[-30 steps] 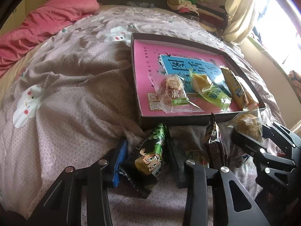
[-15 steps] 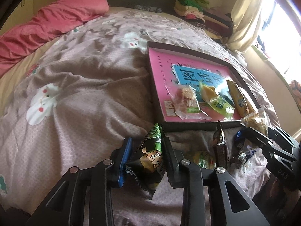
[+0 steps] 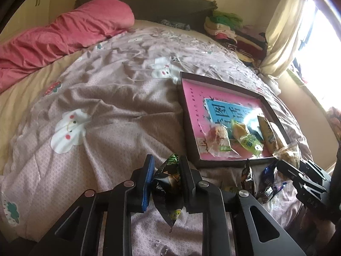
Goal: Organize snacks
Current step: 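Lift the green bag with the left gripper while the right lifts the clear bag toward the tray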
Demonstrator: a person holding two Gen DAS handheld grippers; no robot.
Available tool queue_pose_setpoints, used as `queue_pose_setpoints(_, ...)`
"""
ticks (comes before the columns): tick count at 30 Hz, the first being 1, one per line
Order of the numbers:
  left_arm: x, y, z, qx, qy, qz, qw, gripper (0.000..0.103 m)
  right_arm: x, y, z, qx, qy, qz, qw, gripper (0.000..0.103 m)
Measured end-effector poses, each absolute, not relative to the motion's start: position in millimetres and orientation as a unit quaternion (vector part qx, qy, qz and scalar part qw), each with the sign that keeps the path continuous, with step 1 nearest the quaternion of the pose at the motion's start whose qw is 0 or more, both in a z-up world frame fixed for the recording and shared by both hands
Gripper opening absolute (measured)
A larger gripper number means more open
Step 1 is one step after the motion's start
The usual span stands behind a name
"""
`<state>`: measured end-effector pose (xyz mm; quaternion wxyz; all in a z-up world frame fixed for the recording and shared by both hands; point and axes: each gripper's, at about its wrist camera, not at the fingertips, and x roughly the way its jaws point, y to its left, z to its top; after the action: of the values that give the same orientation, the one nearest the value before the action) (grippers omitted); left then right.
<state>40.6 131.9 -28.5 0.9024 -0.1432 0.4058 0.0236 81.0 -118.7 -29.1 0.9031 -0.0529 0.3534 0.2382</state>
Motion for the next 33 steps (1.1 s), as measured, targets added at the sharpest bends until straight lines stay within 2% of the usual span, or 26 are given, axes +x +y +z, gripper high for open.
queue_pose_setpoints(33,53,95,18,-0.162,0.346,-0.062,0.922,0.02,95,-158,-6,-0.011,0.309,0.206,0.928,0.043)
